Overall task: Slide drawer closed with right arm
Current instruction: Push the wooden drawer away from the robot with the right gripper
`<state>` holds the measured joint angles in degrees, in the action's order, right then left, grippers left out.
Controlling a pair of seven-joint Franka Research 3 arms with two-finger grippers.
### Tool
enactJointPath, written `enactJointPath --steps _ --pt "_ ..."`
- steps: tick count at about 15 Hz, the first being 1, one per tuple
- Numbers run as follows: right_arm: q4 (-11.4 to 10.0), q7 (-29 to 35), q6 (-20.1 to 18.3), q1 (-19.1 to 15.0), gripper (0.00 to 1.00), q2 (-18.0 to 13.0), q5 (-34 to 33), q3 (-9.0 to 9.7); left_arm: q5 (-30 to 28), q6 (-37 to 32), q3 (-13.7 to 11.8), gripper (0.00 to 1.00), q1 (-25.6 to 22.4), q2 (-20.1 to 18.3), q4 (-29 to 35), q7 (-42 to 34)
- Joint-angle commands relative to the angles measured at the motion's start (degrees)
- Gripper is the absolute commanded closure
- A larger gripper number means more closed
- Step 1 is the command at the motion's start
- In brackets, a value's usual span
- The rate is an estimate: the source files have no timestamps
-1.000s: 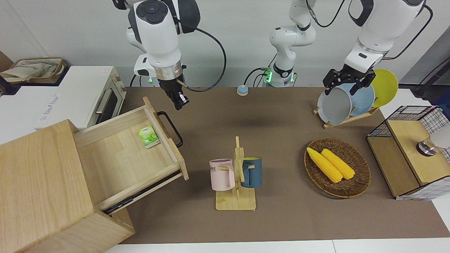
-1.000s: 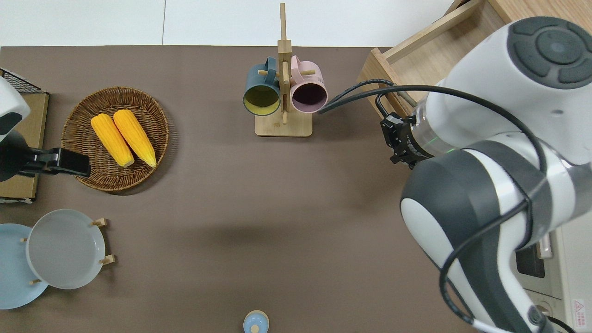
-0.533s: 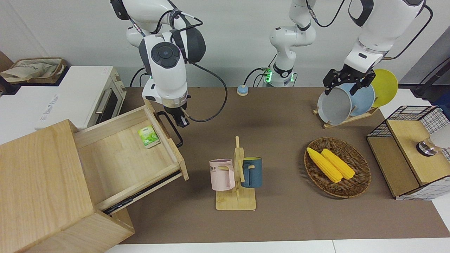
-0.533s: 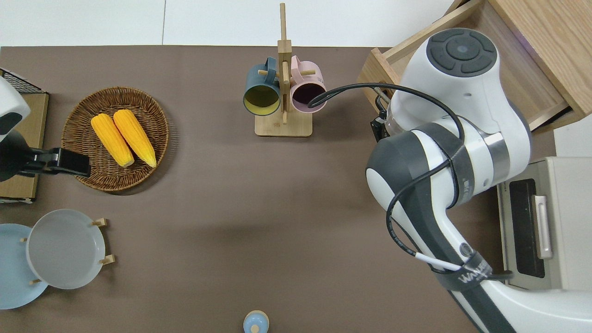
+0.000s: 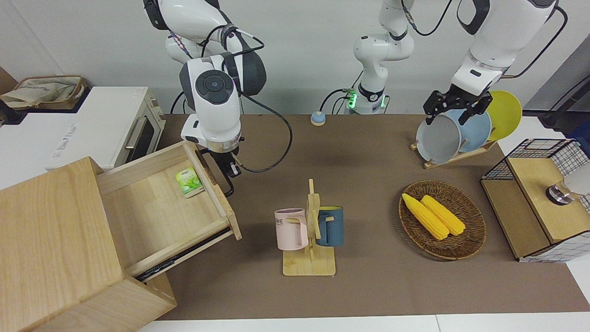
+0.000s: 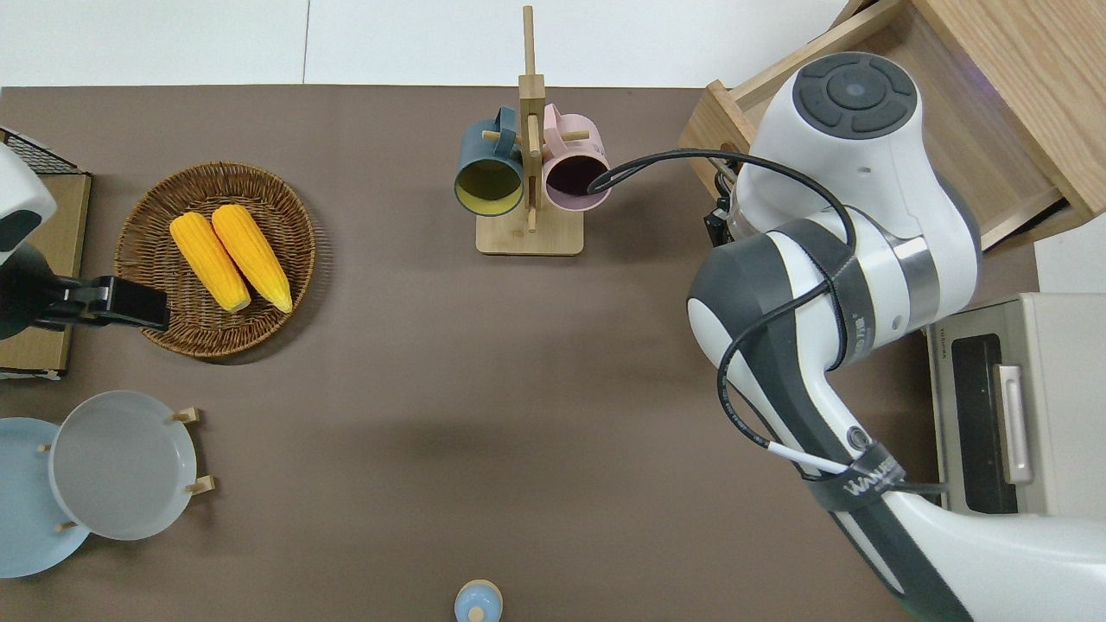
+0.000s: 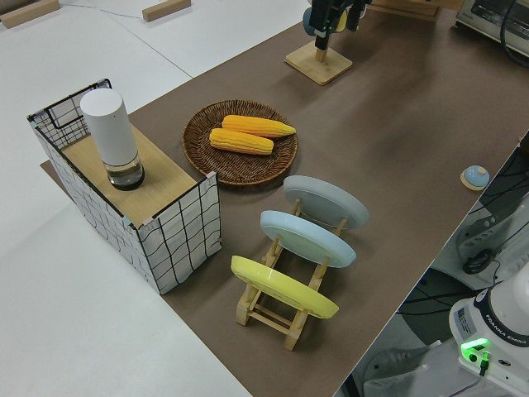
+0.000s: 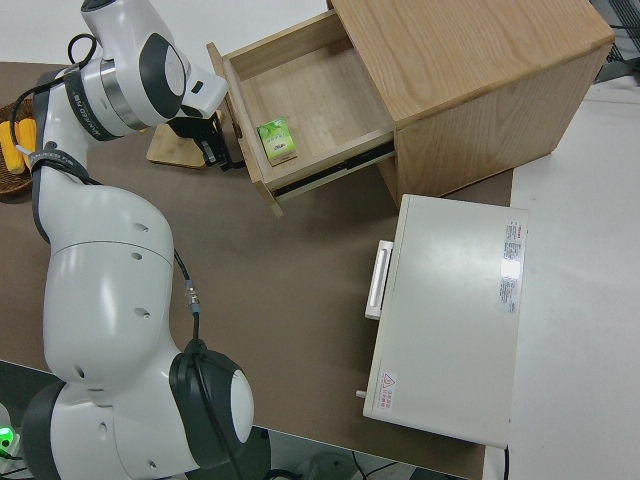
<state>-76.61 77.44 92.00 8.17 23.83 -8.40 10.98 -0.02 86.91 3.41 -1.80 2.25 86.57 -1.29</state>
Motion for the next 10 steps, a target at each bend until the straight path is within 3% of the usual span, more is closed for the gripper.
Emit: enactJointPath --steps 1,4,10 --pt "0.67 -3.69 3.79 -2.80 1.000 0.86 -1.36 0.80 0.98 -1.13 0.37 0.01 -0.22 0.65 -1.49 -0.56" --pt "0.85 -5.11 8.00 -4.82 1.000 2.00 -1.36 0.71 0.98 -1.13 0.37 0.01 -0.22 0.65 -1.49 -0.56" --pt "2.86 -10.55 8.81 -8.78 1.000 3.68 -1.45 0.27 0.98 -1.13 0.37 0.01 -0.22 0.65 -1.49 -0.56"
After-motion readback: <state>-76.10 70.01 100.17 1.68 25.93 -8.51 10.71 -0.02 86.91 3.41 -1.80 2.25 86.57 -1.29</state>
